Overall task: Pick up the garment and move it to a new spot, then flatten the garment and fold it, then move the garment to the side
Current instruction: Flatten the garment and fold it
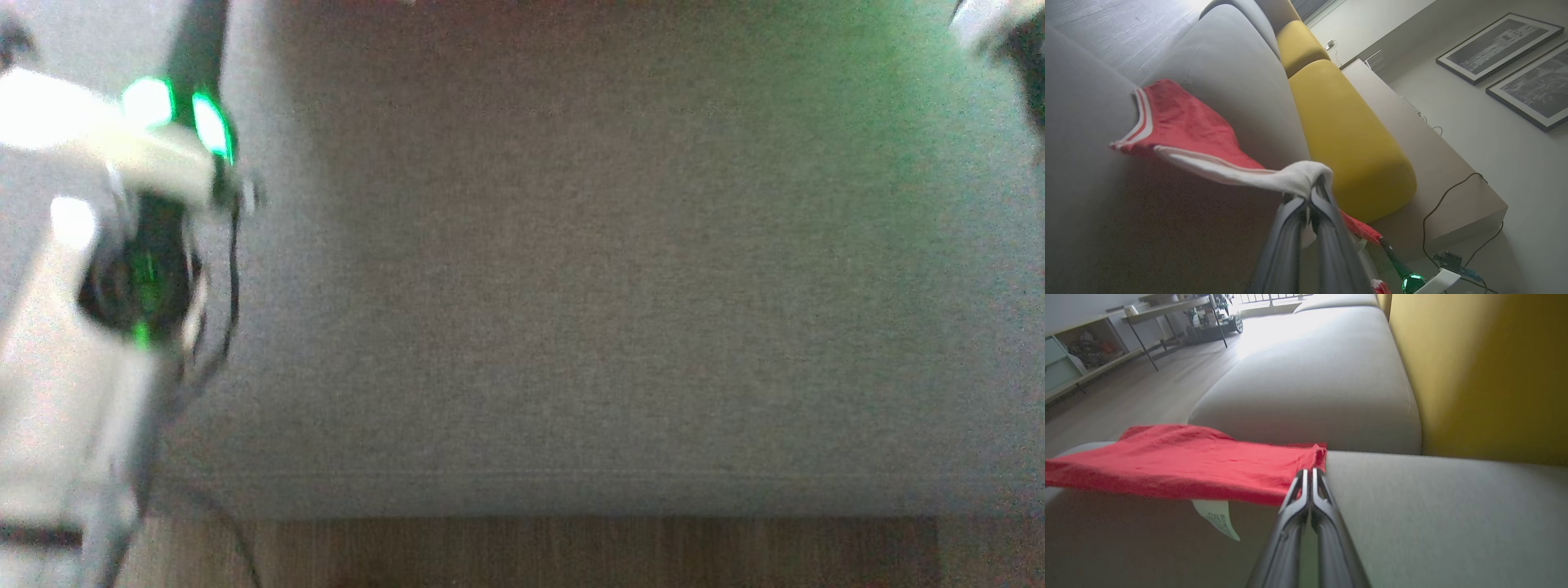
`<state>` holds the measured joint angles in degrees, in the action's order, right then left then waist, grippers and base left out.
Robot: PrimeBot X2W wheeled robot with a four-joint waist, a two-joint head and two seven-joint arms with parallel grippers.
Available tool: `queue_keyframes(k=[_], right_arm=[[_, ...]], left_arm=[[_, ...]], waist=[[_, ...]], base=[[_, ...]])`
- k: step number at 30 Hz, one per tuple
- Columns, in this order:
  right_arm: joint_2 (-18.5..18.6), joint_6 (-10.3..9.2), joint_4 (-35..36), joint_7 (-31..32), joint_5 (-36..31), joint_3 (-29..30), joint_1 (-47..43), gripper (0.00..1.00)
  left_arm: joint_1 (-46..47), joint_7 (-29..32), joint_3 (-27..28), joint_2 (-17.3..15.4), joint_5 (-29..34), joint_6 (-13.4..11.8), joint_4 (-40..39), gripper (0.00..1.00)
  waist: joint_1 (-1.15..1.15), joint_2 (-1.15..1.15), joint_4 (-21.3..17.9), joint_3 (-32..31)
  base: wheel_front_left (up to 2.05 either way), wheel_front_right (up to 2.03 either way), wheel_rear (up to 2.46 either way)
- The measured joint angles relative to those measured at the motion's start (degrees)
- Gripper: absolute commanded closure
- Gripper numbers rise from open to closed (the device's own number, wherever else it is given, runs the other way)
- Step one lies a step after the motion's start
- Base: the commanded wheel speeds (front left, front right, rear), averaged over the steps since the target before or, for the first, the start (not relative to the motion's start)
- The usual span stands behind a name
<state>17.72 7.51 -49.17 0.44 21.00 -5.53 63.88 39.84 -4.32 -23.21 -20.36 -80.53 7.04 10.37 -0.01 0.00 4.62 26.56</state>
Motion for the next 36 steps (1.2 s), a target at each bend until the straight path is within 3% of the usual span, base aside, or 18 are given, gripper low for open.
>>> queue_keyframes(k=[3, 6, 11, 15, 22, 29, 36], right_arm=[[1.07, 0.0, 6.03, 2.91, 2.55, -1.86, -9.38, 1.0], [2.64, 0.0, 12.27, 5.33, 3.83, -1.92, -19.16, 1.0], [3.45, 0.0, 22.86, 7.88, 3.6, 2.58, -32.15, 1.0], [1.51, 0.0, 32.1, 10.88, 2.01, 7.58, -41.23, 1.0], [-3.42, 0.0, 47.25, 17.11, -2.19, 14.93, -55.42, 1.0], [-6.77, 0.0, 58.93, 22.32, -3.9, 20.3, -65.01, 1.0], [-8.48, 0.0, 59.31, 23.86, -5.46, 20.34, -63.33, 1.0]], left_arm=[[-11.12, -1.62, -0.4, -2.23, 0.04, -1.55, -4.81, 1.0], [-20.16, -3.38, -0.43, -2.38, -0.93, -2.82, -7.93, 1.0], [-30.6, -5.75, -0.57, -2.63, -2.05, -5.04, -12.26, 1.0], [-35.45, -7.0, -0.79, -2.63, -1.29, -6.19, -14.71, 1.0], [-42.55, -8.45, -1.13, -2.34, -0.73, -10.44, -19.6, 1.0], [-48.48, -8.44, -1.77, -2.56, -0.92, -14.43, -25.12, 1.0], [-46.19, -6.32, -1.71, -2.32, -2.82, -16.24, -27.33, 1.0]], waist=[[0.0, 0.0, -0.53, -2.77], [0.0, 0.0, -0.99, -5.37], [0.0, 0.0, -1.68, -9.24], [0.0, 0.0, -1.6, -11.76], [0.0, 0.0, -1.23, -14.28], [0.0, 0.0, -0.73, -14.7], [0.0, 0.0, -0.87, -14.35]], base=[[0.0, 0.0, 0.0], [0.0, 0.0, 0.0], [0.0, 0.0, 0.0], [0.0, 0.0, 0.0], [0.0, 0.0, 0.0], [0.0, 0.0, 0.0], [0.0, 0.0, 0.0]])
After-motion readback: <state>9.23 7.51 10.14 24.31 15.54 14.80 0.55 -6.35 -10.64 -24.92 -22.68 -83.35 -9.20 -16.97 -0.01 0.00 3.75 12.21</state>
